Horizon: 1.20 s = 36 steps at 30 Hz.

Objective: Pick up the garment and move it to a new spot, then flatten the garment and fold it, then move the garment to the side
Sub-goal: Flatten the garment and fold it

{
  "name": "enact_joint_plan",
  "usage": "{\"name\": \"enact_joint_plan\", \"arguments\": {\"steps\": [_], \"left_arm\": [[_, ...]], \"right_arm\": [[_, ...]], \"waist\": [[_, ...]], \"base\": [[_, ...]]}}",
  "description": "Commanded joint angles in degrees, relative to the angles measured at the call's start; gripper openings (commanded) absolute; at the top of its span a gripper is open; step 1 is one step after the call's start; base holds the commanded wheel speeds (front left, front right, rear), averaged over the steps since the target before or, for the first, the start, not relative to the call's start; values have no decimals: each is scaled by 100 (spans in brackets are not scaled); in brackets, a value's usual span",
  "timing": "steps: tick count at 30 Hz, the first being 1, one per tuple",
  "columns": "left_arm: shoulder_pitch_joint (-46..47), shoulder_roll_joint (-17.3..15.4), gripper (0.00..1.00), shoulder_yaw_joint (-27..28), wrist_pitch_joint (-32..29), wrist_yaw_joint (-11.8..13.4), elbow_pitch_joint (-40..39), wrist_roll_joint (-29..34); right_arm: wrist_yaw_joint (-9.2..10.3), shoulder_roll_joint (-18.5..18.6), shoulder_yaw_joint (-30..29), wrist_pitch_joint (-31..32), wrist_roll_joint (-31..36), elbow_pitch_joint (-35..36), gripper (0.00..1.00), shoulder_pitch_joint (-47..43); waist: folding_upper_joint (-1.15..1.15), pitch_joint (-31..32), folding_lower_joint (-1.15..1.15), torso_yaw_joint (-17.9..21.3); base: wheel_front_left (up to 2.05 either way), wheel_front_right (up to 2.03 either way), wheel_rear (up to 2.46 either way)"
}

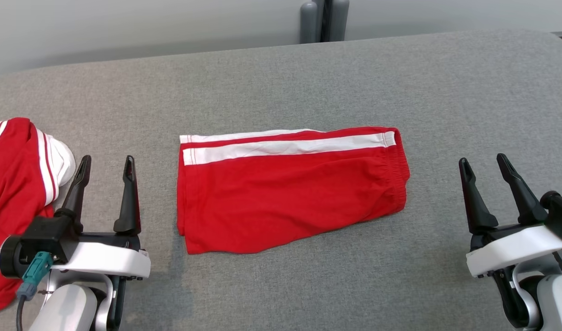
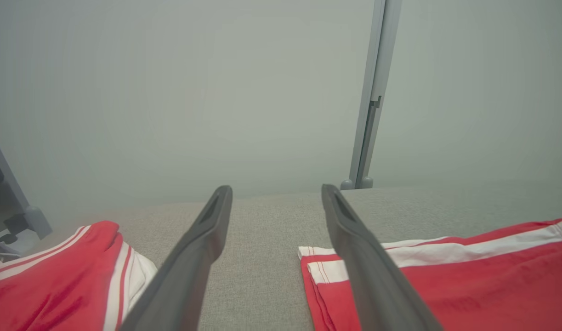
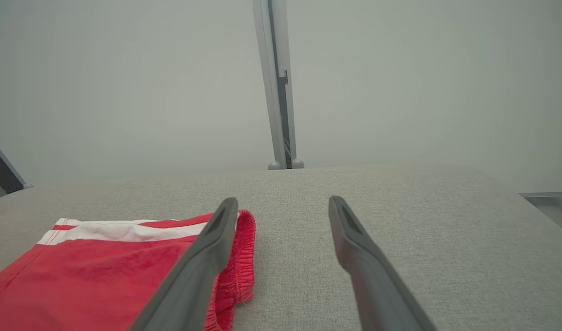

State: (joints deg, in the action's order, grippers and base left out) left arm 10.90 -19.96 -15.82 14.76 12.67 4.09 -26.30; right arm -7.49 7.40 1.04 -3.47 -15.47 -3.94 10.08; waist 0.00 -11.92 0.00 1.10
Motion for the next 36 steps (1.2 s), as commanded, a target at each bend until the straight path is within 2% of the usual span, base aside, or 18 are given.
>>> {"name": "enact_joint_plan", "arguments": {"steps": [1,8,13,21,30,31,32,33,34,35,36], "left_arm": [[6,0,100,0,34,-4,-12,37],[246,106,100,-93,31,-77,51,92],[435,228,100,-181,32,-127,113,149],[647,413,100,-190,33,-269,253,235],[736,541,100,-129,33,-402,361,363],[741,555,100,-121,33,-408,371,379],[748,567,100,-113,33,-417,379,390],[748,573,100,-102,34,-430,391,410],[746,579,100,-87,34,-443,399,429],[741,591,100,-76,34,-443,405,449],[738,602,100,-64,33,-450,411,448]], "right_arm": [[-1,42,0,34,42,4,100,77],[-1,157,387,272,-83,-462,100,610],[-1,278,891,825,-384,-1205,100,1137],[-1,519,913,1142,-778,-2112,100,1585],[-1,482,1377,1428,-1604,-2627,100,1725],[-1,472,1456,1464,-1715,-2645,79,1734],[-1,499,1536,1486,-1804,-2651,47,1744],[-1,502,1600,1508,-1931,-2660,37,1738],[-1,510,1652,1523,-2035,-2666,18,1744],[-1,552,1685,1486,-2099,-2655,5,1763],[-1,583,1705,1429,-2184,-2631,0,1768]], "waist": [[0,-26,0,-30],[0,-240,0,-259],[0,-455,0,-437],[0,-689,0,-632],[0,-818,0,-645],[0,-829,0,-640],[0,-838,0,-636],[0,-844,0,-628],[0,-847,0,-616],[0,-849,0,-604],[0,-849,0,-588]], "base": [[0,0,0],[0,0,0],[0,0,0],[0,0,0],[0,0,0],[0,0,0],[0,0,0],[0,0,0],[0,0,0],[0,0,0],[0,0,0]]}}
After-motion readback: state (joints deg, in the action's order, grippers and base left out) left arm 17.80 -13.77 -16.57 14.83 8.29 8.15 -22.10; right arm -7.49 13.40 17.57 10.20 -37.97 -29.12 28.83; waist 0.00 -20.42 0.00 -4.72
